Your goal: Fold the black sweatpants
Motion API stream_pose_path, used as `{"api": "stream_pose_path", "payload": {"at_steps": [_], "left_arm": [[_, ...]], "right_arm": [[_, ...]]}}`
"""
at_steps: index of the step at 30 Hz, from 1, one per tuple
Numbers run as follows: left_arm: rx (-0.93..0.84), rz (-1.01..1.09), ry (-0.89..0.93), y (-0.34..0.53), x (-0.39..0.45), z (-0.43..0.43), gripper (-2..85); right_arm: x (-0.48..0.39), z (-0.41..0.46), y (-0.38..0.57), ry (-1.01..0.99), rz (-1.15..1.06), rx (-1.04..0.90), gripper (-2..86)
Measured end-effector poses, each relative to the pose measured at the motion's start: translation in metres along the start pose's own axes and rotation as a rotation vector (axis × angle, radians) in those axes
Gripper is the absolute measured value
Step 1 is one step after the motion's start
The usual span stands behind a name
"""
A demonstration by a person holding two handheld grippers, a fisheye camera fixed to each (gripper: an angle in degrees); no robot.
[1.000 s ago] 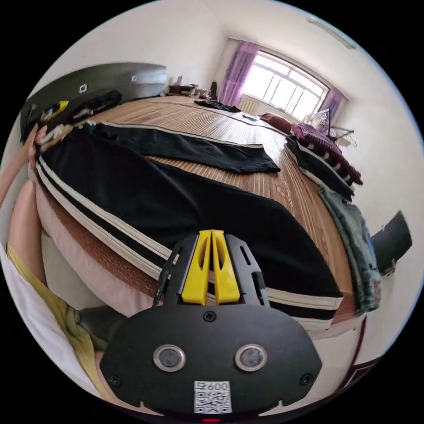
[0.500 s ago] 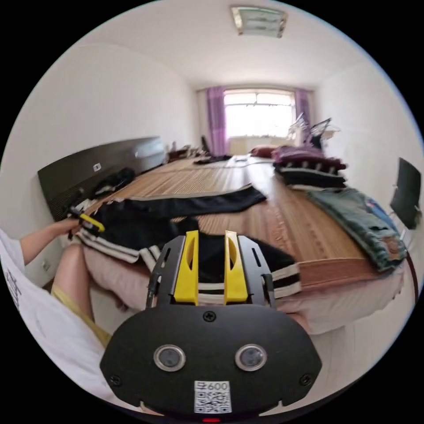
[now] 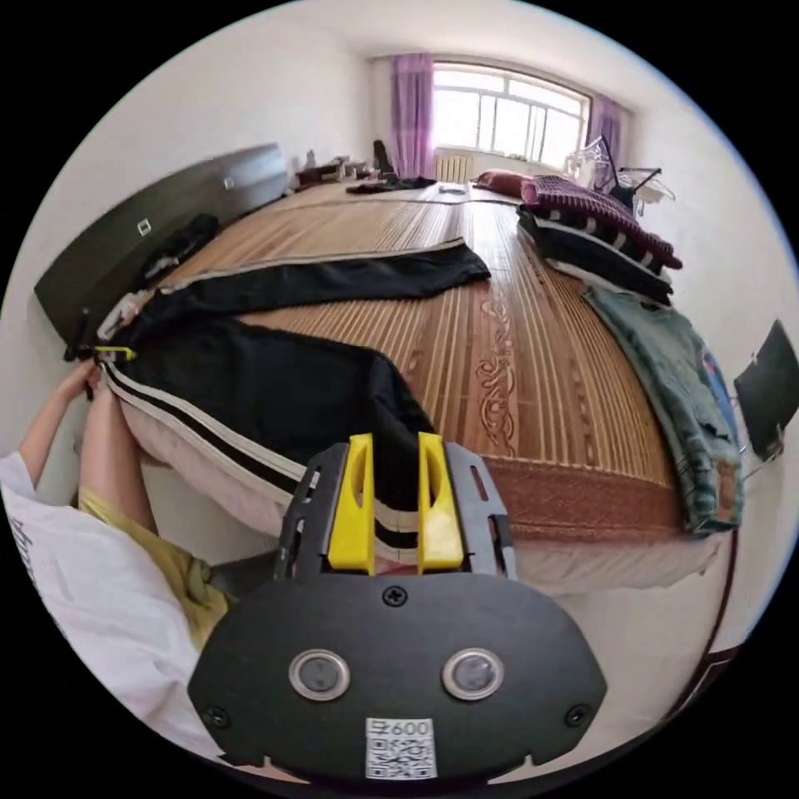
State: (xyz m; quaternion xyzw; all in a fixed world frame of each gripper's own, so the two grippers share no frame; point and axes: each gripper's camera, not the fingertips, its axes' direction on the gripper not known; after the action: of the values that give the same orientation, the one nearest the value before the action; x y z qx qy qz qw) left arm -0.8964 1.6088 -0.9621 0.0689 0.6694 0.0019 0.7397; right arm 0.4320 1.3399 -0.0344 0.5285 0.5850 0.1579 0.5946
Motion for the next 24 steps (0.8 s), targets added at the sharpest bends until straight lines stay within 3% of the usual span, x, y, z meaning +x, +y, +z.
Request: {"api": "stream_pose_path", "payload": {"at_steps": [3,5,8,11,16,21,24], "left_arm": [[0.106,-0.049,0.011,0.024,-0.015,-0.007,0.2],[0.162,-0.059,-0.001,0.037,-0.02,-0.011,0.2],[0.208,-0.061,-0.039,0.051,-0.023,-0.016,0.2],[0.205,-0.047,-0.08,0.057,-0.025,-0.02,0.2],[0.209,-0.019,-0.132,0.07,-0.032,-0.024,0.1],[0.197,0.001,-0.147,0.082,-0.047,-0.027,0.1],[0.209,0.006,-0.159,0.095,-0.055,-0.027,0.1]], "right_arm": [[-0.069,-0.025,-0.007,0.24,-0.184,0.17,1.9],[-0.161,-0.025,0.011,0.507,-0.605,0.316,1.3],[-0.222,0.015,0.01,0.728,-0.883,0.182,2.2],[-0.206,0.033,-0.017,0.61,-0.751,0.097,5.0],[-0.104,0.05,-0.05,0.637,-0.38,-0.111,9.7],[0.006,0.006,-0.042,0.553,0.121,0.013,7.2],[0.036,-0.008,-0.03,0.241,0.239,0.127,4.4]]}}
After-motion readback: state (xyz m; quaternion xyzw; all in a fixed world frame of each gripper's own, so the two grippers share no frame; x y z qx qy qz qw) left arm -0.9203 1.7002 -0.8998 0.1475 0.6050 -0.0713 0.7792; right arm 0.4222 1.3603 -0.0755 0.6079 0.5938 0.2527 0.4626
